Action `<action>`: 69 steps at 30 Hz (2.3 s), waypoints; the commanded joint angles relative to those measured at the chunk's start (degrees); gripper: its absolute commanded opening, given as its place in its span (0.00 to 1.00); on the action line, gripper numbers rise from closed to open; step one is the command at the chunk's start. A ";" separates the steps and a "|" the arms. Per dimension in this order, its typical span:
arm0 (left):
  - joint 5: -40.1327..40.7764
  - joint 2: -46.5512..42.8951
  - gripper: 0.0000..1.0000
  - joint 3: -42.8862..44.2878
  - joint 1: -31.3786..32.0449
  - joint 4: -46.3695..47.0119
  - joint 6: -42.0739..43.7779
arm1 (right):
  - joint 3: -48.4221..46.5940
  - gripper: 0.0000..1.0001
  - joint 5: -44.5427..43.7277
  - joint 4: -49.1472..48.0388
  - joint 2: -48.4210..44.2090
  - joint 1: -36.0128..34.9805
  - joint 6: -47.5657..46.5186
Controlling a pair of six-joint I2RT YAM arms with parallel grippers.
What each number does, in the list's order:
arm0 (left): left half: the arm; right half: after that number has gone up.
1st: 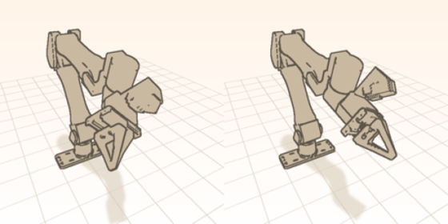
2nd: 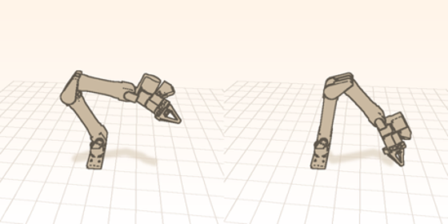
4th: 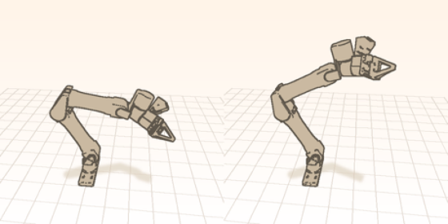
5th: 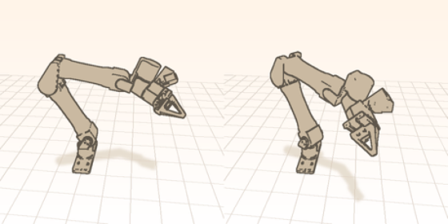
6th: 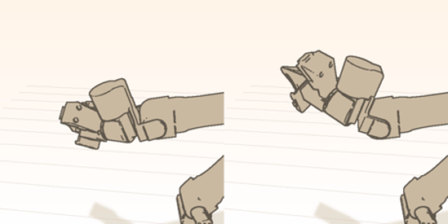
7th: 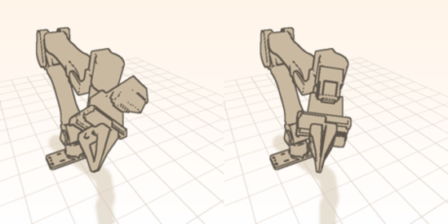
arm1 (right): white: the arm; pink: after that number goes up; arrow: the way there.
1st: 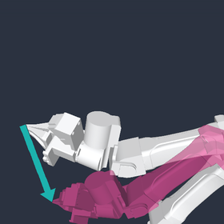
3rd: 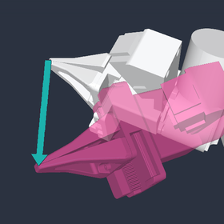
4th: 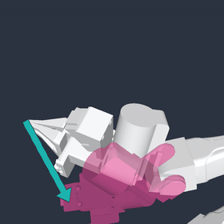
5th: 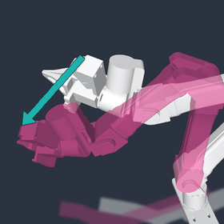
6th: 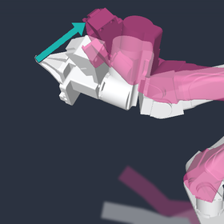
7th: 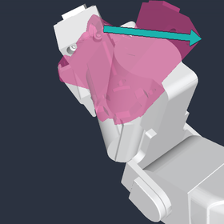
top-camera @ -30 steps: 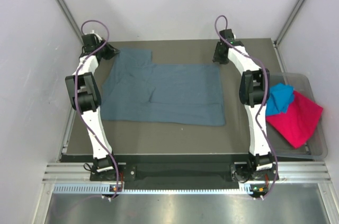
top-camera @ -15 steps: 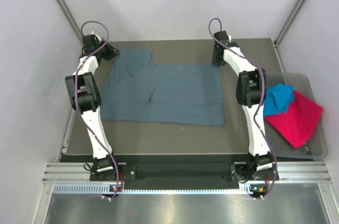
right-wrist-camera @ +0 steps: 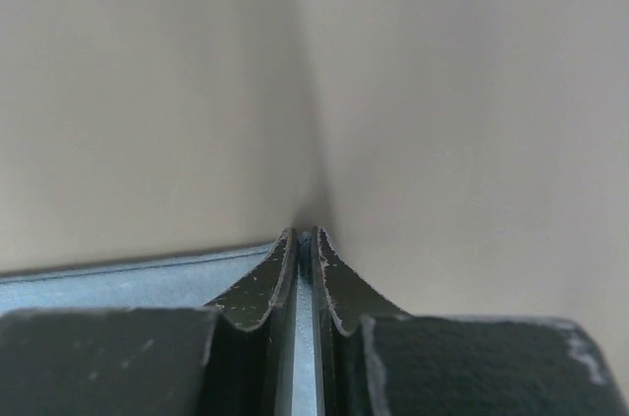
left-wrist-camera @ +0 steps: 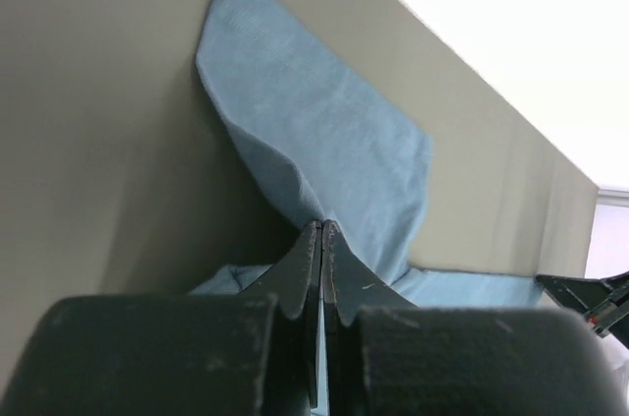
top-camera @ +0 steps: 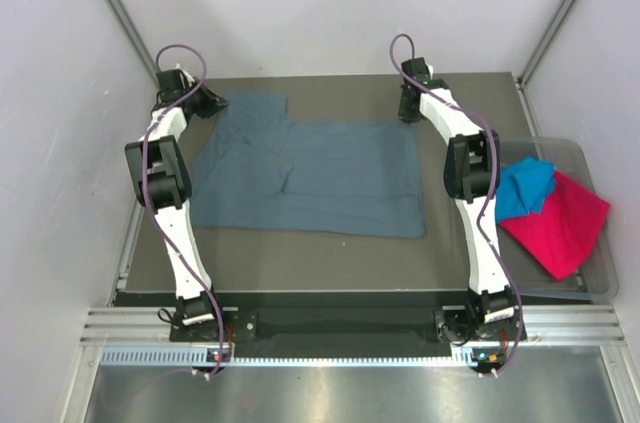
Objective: Fold and stack the t-shirts
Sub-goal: Fold the tshirt
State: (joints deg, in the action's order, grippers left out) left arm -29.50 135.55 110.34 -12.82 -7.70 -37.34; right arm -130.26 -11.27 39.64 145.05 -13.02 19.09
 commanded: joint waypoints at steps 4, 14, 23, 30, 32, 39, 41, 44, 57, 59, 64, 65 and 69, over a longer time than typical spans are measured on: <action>-1.62 0.60 0.00 3.39 -0.36 -1.96 0.96 | -2.89 0.03 -1.04 -1.22 -1.44 -0.08 -2.39; -0.22 -2.82 0.00 4.70 -0.54 -10.13 2.98 | -0.70 0.00 6.58 -0.88 -7.85 0.36 -4.50; 5.94 -7.48 0.00 3.31 -0.54 -17.87 6.32 | 7.73 0.00 6.96 1.76 -16.02 0.36 -3.88; 7.79 -11.35 0.00 0.57 -0.45 -20.15 7.28 | 9.14 0.00 6.52 3.16 -19.28 0.45 -4.59; 8.31 -12.84 0.00 -0.39 -0.45 -20.86 7.81 | 11.33 0.00 6.70 3.16 -21.03 0.54 -4.41; 12.35 -18.64 0.00 -6.10 -0.54 -22.62 11.24 | 22.49 0.00 7.05 1.23 -28.06 0.62 -2.13; 12.88 -20.40 0.00 -7.85 -0.72 -23.93 11.76 | 25.39 0.00 7.05 1.23 -30.17 0.62 -1.43; 14.46 -23.21 0.00 -10.14 -0.89 -26.48 11.94 | 28.65 0.00 8.10 1.50 -33.07 0.54 -0.81; 24.57 -31.83 0.00 -21.13 -2.74 -32.28 13.09 | 45.08 0.00 13.29 -0.17 -41.78 0.45 -0.11; 25.10 -32.10 0.00 -22.01 -3.00 -32.55 12.73 | 46.14 0.00 13.90 -0.35 -42.39 0.19 -0.46; 27.73 -32.36 0.00 -22.72 -3.26 -33.34 12.12 | 48.95 0.00 15.14 -0.53 -42.84 -0.08 -1.34; 28.00 -32.36 0.00 -22.80 -3.53 -33.43 12.12 | 49.39 0.00 15.22 -0.70 -42.92 -0.17 -1.69; 28.97 -32.28 0.00 -23.51 -4.23 -33.52 11.85 | 50.71 0.00 16.01 -0.79 -42.57 -0.34 -2.48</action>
State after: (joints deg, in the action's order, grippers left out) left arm -3.46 106.39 87.39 -15.84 -41.06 -25.39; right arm -79.92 4.10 39.81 105.82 -12.97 17.98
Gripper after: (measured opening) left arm 0.011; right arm 0.051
